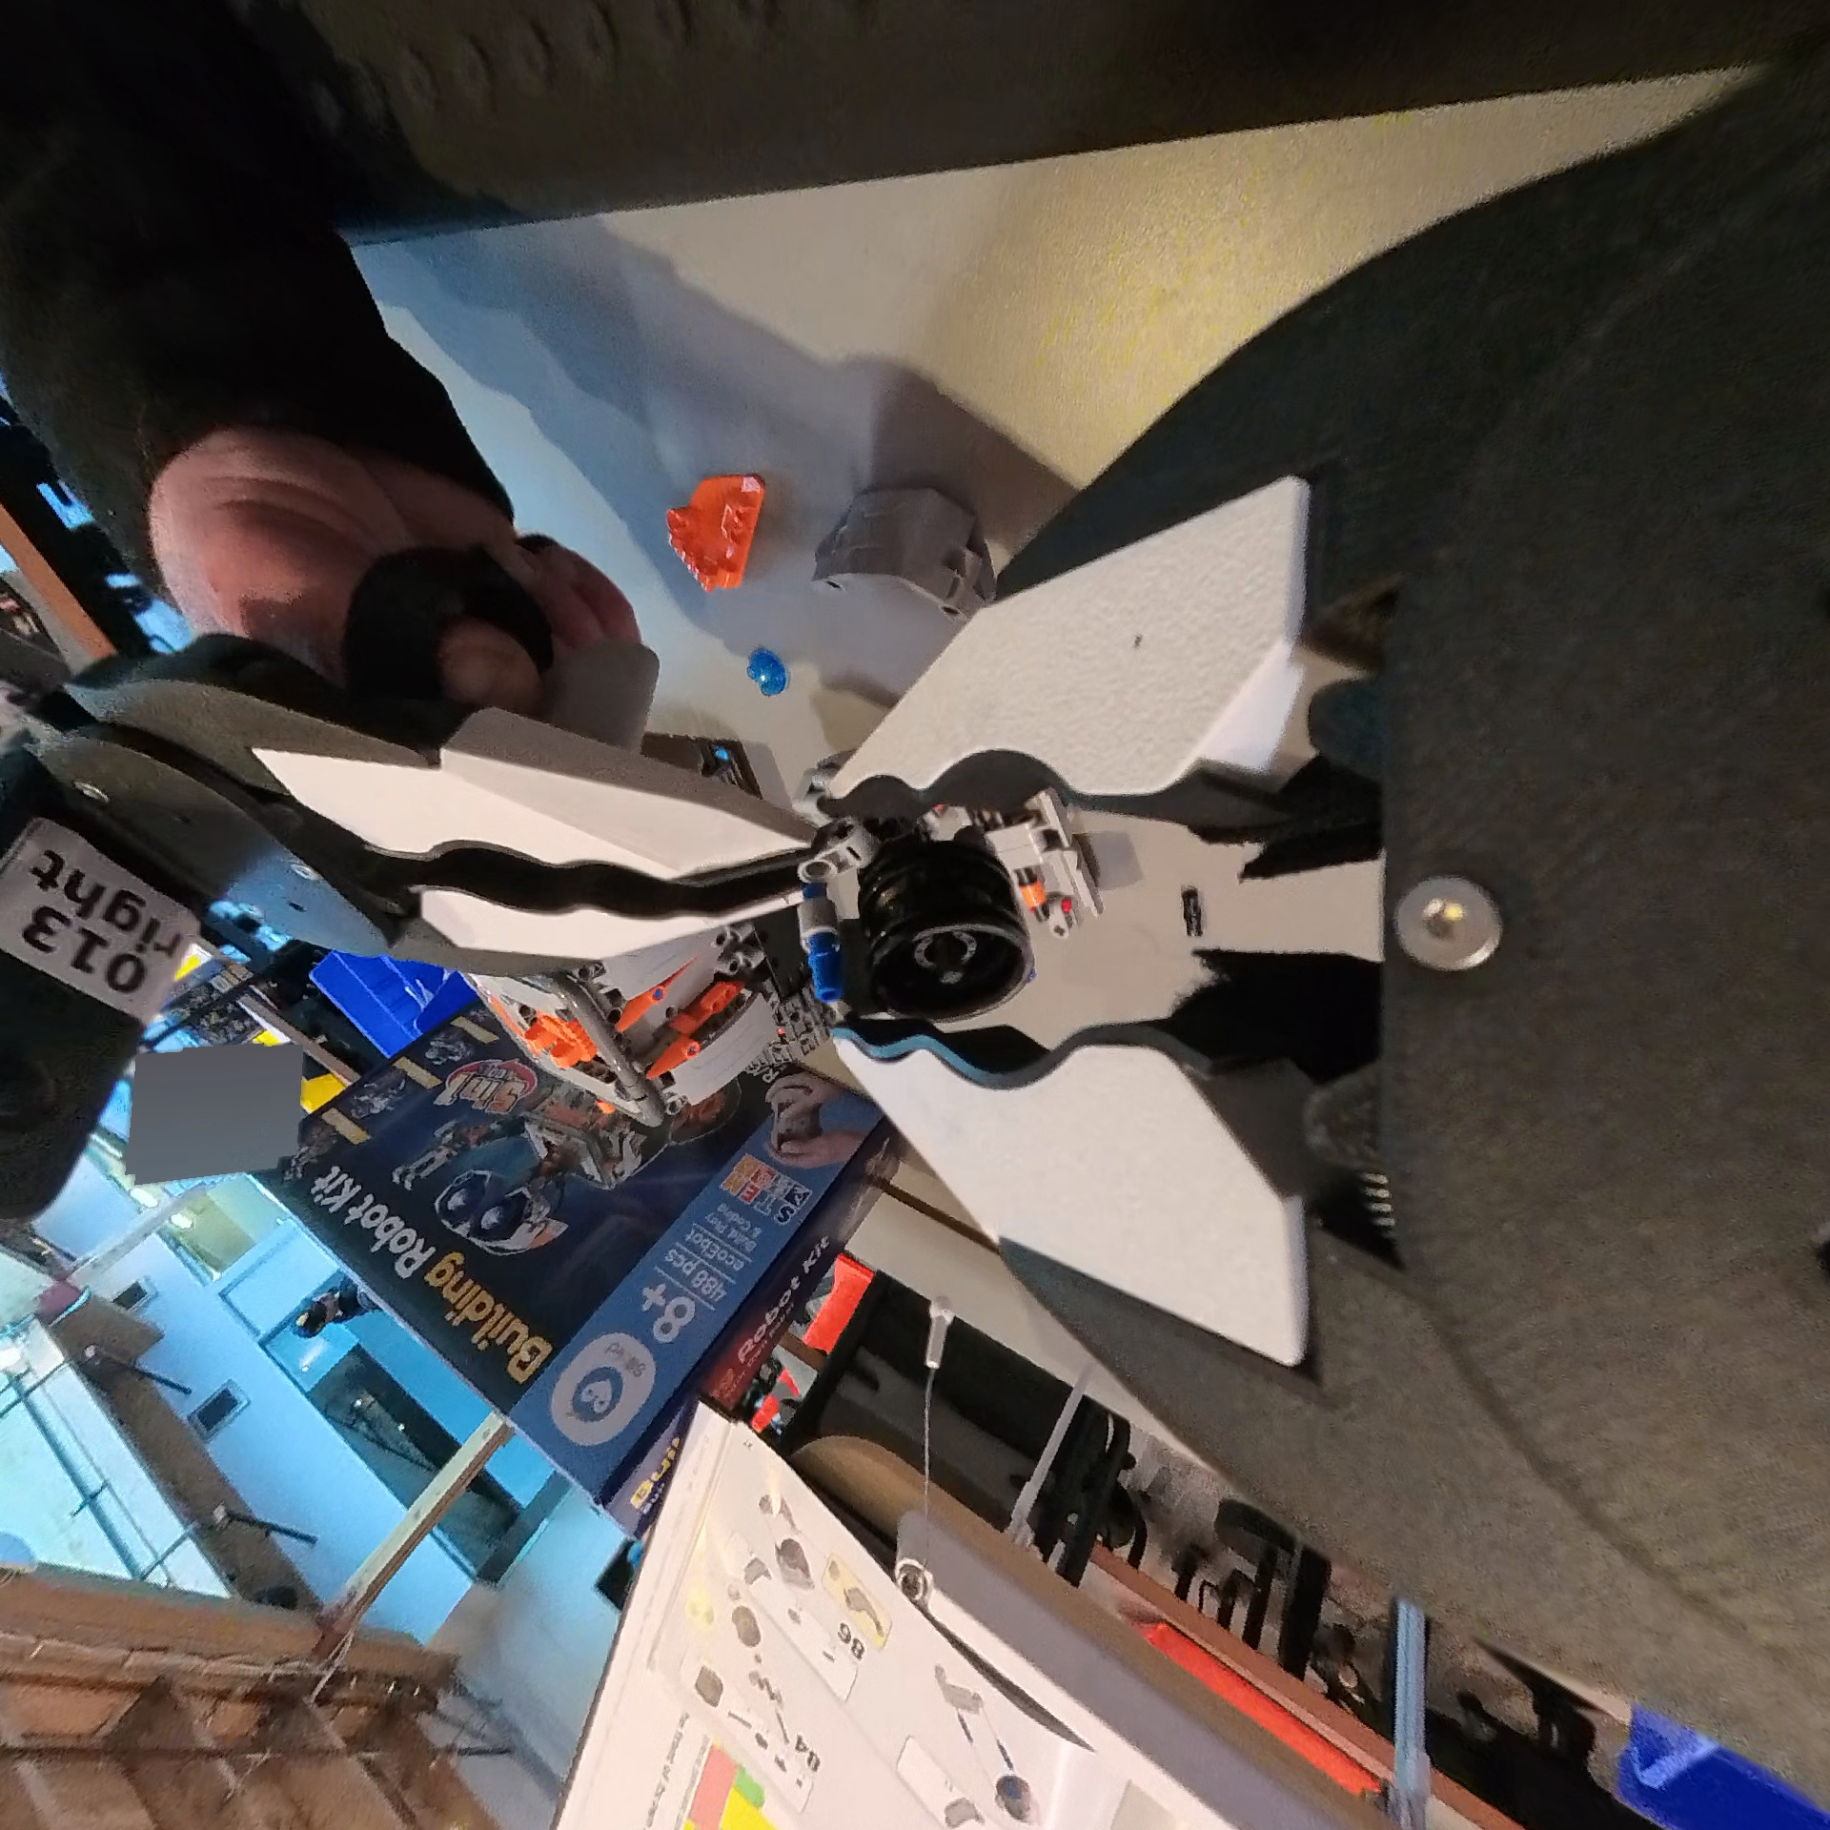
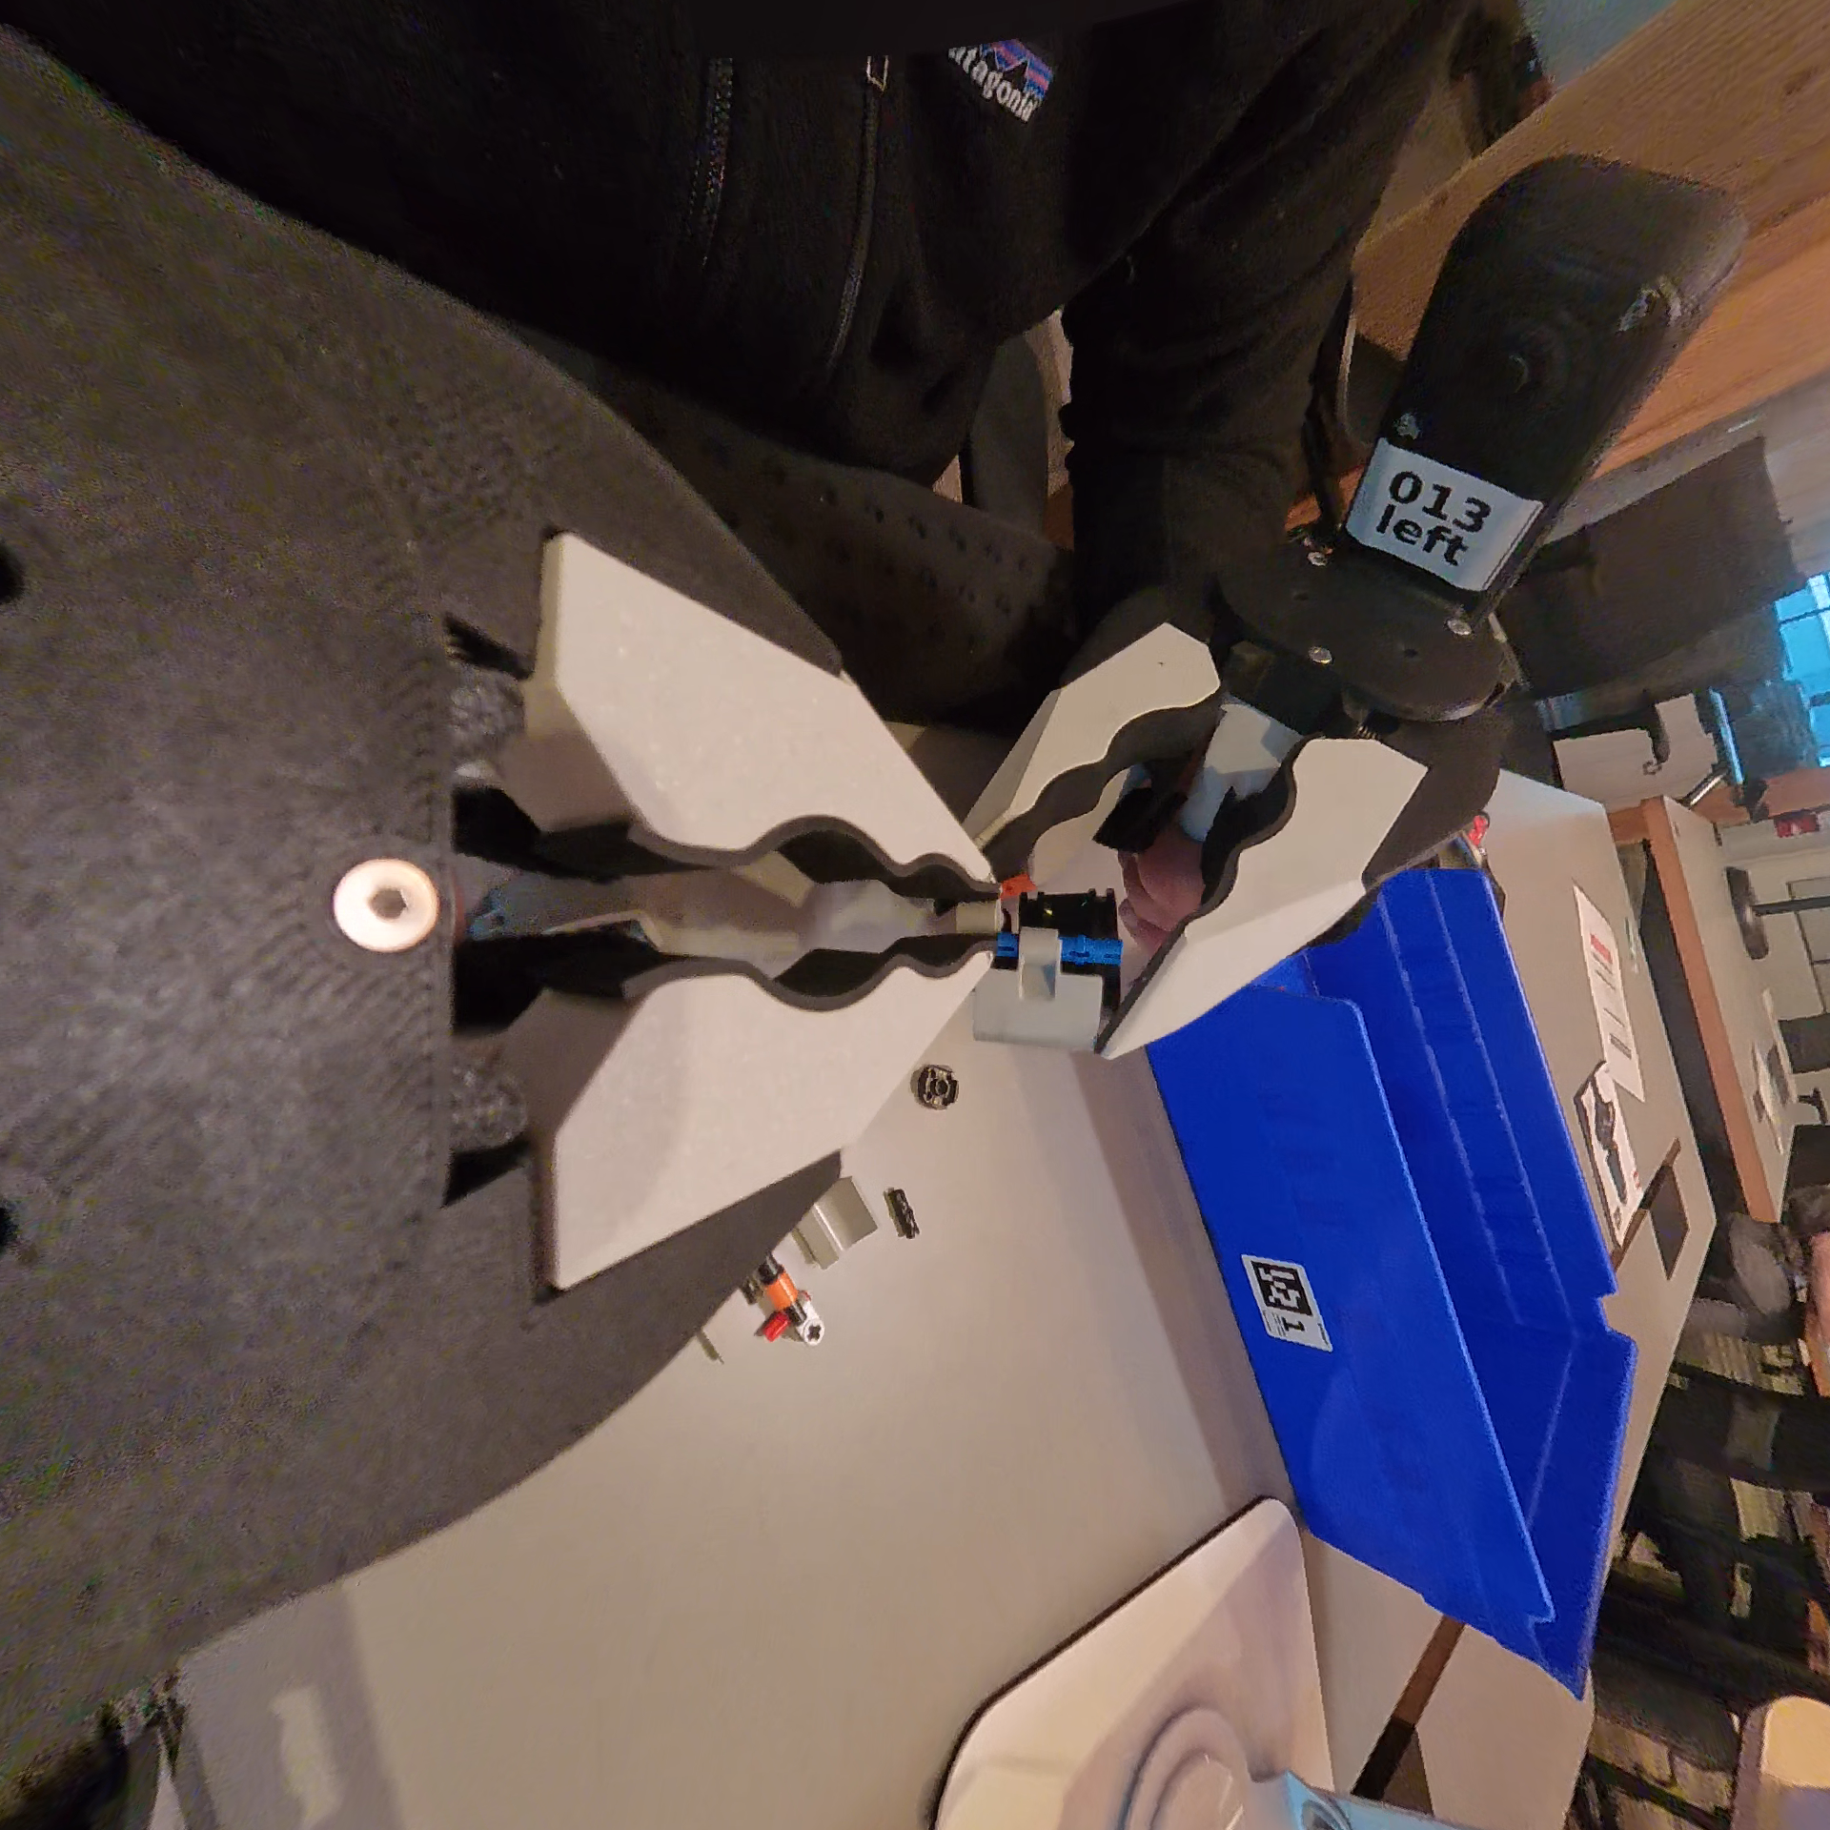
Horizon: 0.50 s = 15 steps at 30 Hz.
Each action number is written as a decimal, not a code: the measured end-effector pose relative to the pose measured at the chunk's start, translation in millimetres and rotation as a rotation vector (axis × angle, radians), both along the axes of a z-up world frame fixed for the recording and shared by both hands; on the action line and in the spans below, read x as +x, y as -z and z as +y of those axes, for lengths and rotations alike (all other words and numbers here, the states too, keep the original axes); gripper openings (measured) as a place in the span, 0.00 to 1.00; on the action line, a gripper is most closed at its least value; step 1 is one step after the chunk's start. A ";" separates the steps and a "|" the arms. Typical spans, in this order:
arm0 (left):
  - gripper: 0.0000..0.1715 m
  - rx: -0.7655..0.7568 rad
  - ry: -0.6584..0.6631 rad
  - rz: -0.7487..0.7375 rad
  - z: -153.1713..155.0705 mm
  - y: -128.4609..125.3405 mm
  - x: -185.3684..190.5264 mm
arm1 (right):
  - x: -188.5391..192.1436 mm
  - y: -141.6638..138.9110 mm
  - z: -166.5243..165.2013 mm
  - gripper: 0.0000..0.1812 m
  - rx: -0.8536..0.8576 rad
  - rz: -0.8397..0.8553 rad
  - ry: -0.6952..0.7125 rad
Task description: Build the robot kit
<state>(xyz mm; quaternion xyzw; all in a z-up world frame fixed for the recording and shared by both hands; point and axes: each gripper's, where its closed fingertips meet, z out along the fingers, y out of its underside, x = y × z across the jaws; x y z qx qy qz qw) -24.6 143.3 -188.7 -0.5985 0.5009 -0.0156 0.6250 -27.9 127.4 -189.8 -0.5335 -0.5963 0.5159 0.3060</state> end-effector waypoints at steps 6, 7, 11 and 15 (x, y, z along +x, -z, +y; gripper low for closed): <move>0.19 0.067 -0.022 0.053 -1.5 -1.4 0.6 | 0.5 -0.7 0.4 0.02 -0.013 0.004 -0.004; 0.19 0.065 -0.021 0.052 -1.7 -1.3 0.8 | 0.6 -0.6 0.3 0.02 -0.016 0.003 -0.006; 0.20 0.032 -0.002 0.032 -2.2 0.4 1.3 | 0.8 0.2 -0.3 0.02 -0.003 -0.004 -0.008; 0.16 -0.071 0.113 -0.062 -14.2 -7.0 1.6 | 2.9 8.1 3.9 0.02 0.102 -0.042 0.003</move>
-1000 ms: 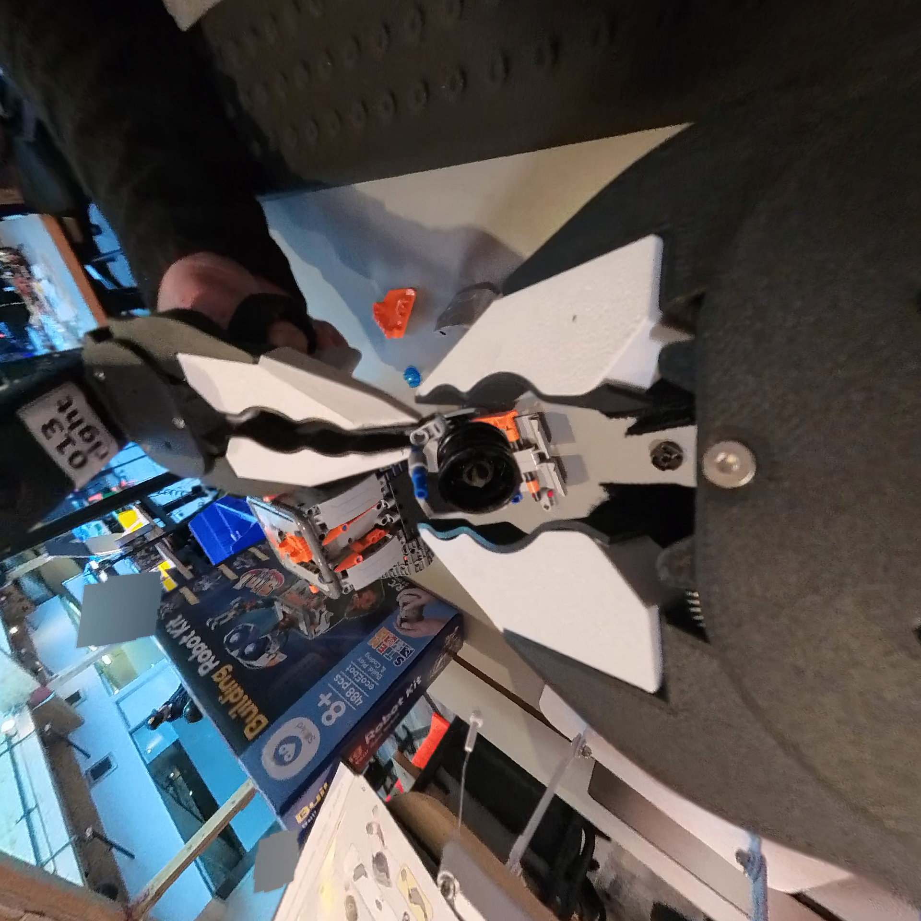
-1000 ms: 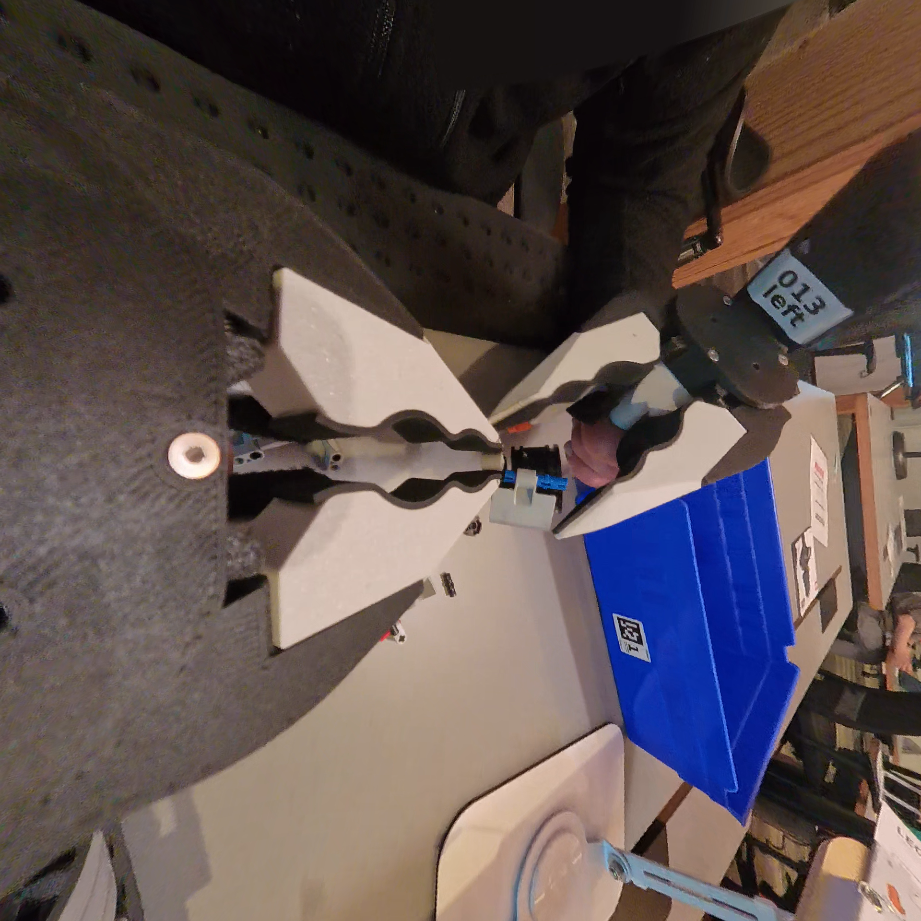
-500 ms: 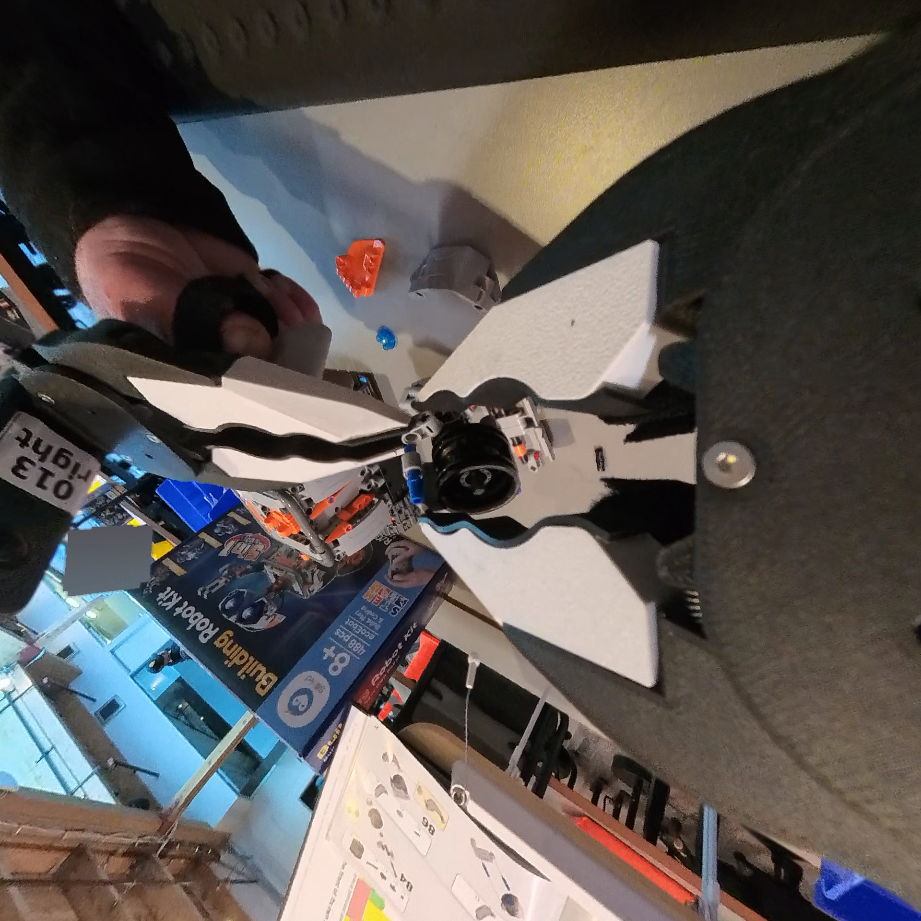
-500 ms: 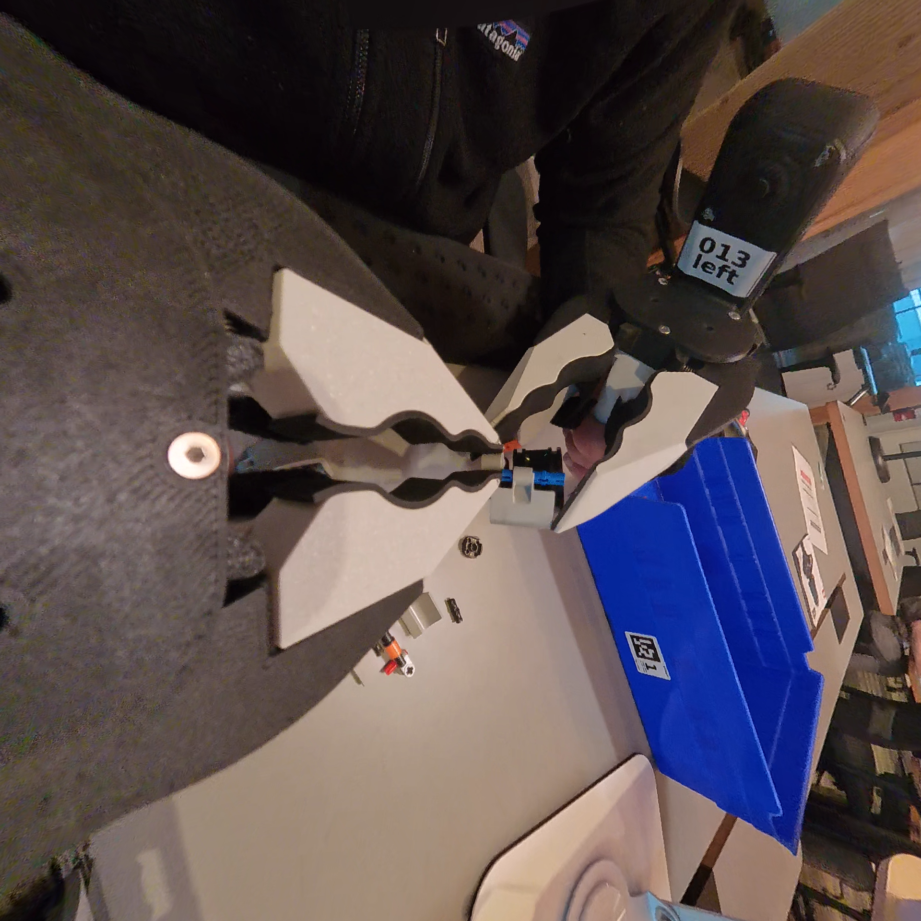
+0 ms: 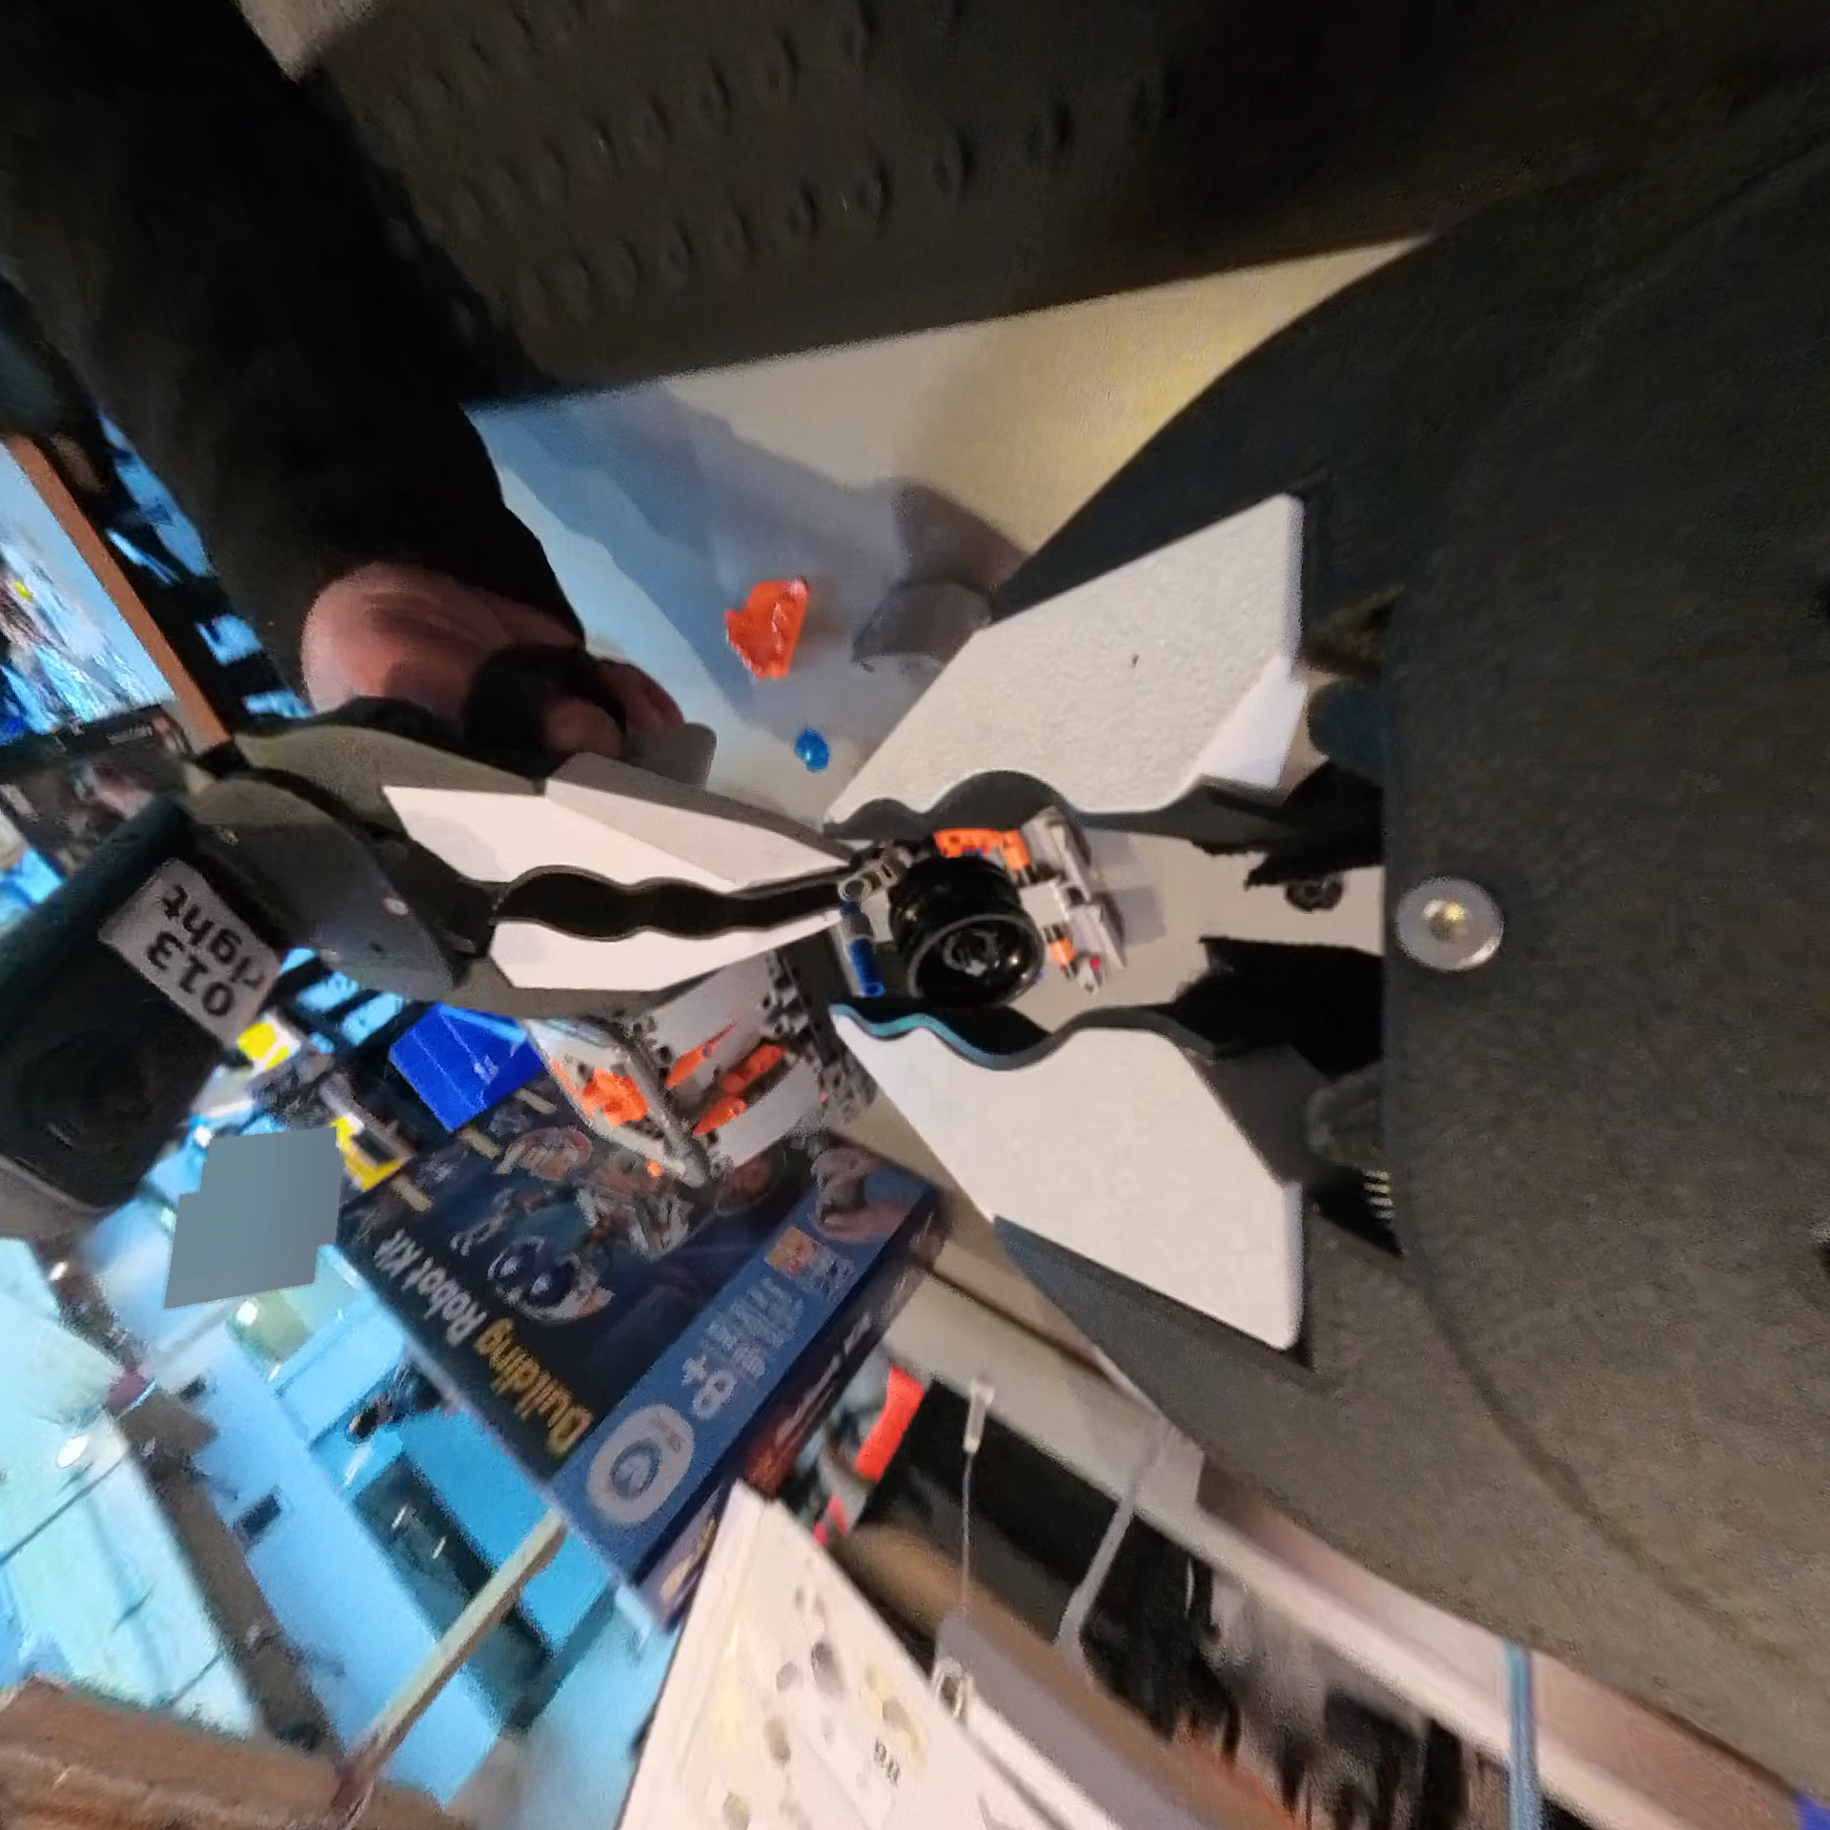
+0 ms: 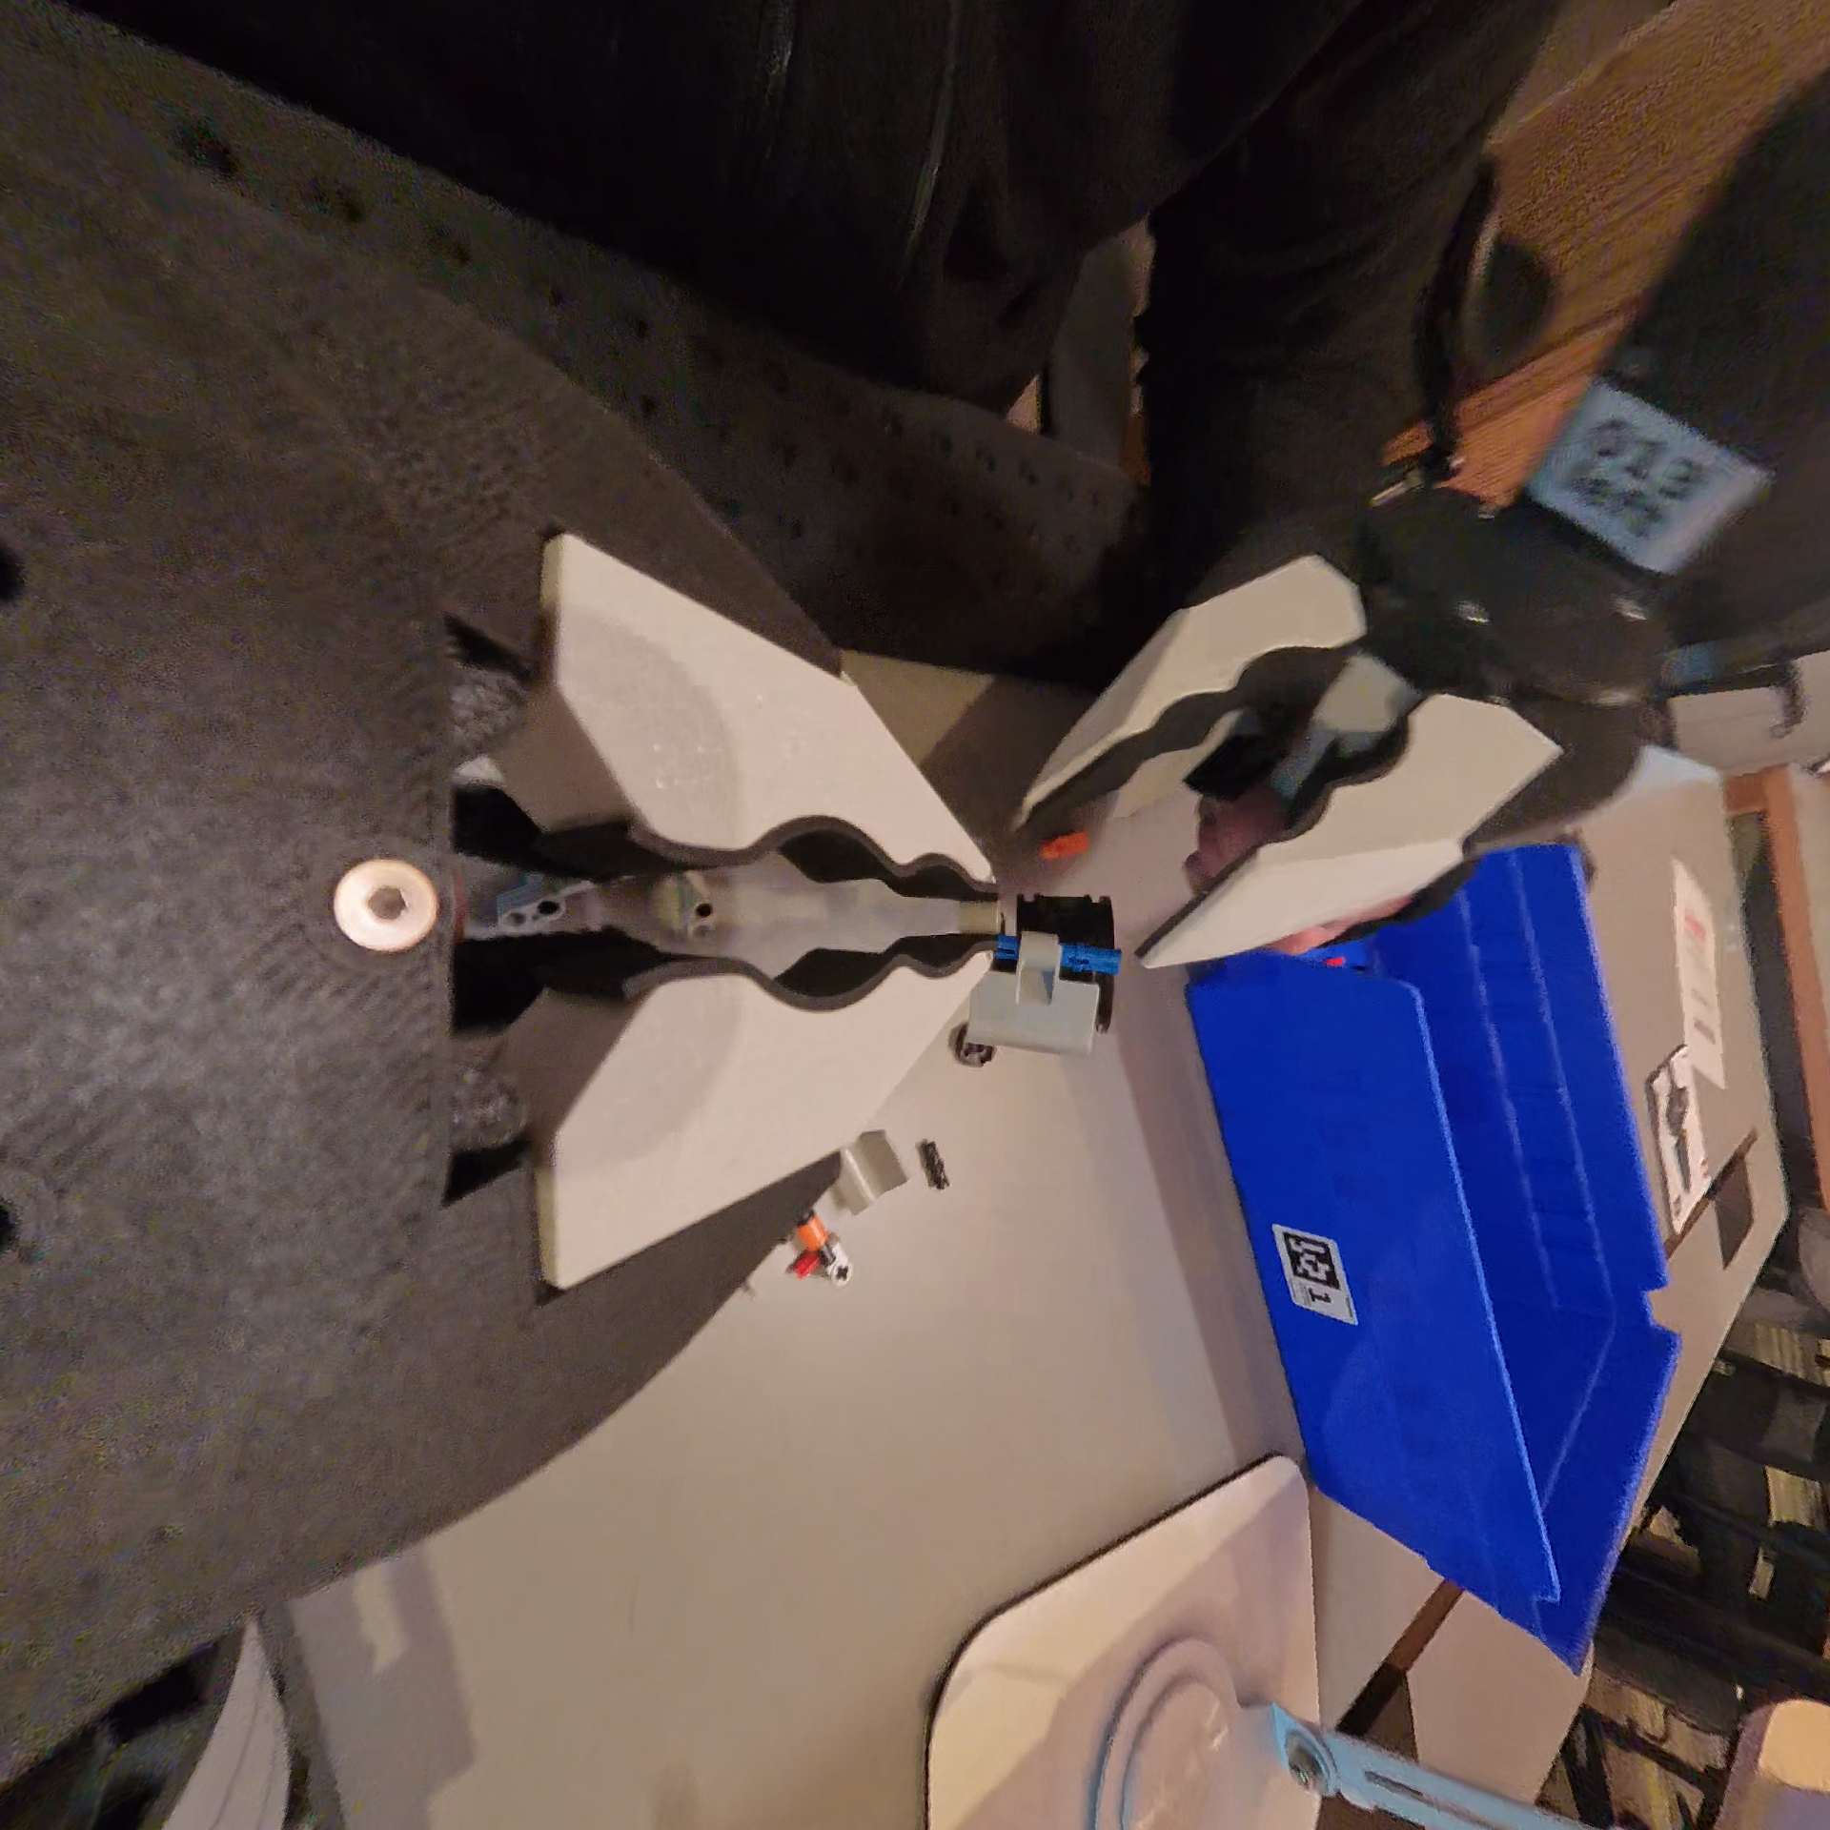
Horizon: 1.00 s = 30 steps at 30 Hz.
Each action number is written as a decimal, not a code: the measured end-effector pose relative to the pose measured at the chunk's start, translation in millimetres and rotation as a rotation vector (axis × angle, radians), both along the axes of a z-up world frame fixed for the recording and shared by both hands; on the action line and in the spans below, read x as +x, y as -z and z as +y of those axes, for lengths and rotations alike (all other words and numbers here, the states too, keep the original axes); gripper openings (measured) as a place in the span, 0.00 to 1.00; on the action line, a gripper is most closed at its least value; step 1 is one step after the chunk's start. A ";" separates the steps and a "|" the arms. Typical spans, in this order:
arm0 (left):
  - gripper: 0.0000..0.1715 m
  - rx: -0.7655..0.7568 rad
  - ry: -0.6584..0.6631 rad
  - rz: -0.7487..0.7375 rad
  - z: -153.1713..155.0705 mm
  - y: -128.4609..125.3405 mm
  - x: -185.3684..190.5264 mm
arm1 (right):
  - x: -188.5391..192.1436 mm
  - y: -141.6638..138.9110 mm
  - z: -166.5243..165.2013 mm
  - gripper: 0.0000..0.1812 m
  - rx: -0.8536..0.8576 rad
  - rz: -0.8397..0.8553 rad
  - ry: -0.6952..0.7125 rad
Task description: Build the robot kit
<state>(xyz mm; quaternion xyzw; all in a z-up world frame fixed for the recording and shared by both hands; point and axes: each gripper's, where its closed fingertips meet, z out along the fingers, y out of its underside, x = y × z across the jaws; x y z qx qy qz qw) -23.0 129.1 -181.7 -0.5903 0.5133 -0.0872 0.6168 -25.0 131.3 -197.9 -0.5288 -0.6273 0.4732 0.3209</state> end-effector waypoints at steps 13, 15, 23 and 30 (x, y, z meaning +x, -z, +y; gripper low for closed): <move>0.02 -0.175 0.056 0.045 -0.7 23.6 -1.1 | 6.2 19.1 -10.6 0.02 0.250 -0.107 -0.077; 0.04 -0.206 0.067 0.018 -1.8 23.1 0.5 | 6.3 20.3 -10.3 0.02 0.268 -0.116 -0.074; 0.06 -0.322 0.075 -0.068 -1.0 25.0 3.8 | 7.2 24.0 -6.2 0.02 0.352 -0.141 -0.052; 0.03 -0.451 0.034 -0.166 7.4 27.2 2.1 | 4.2 27.6 2.2 0.02 0.482 -0.162 0.010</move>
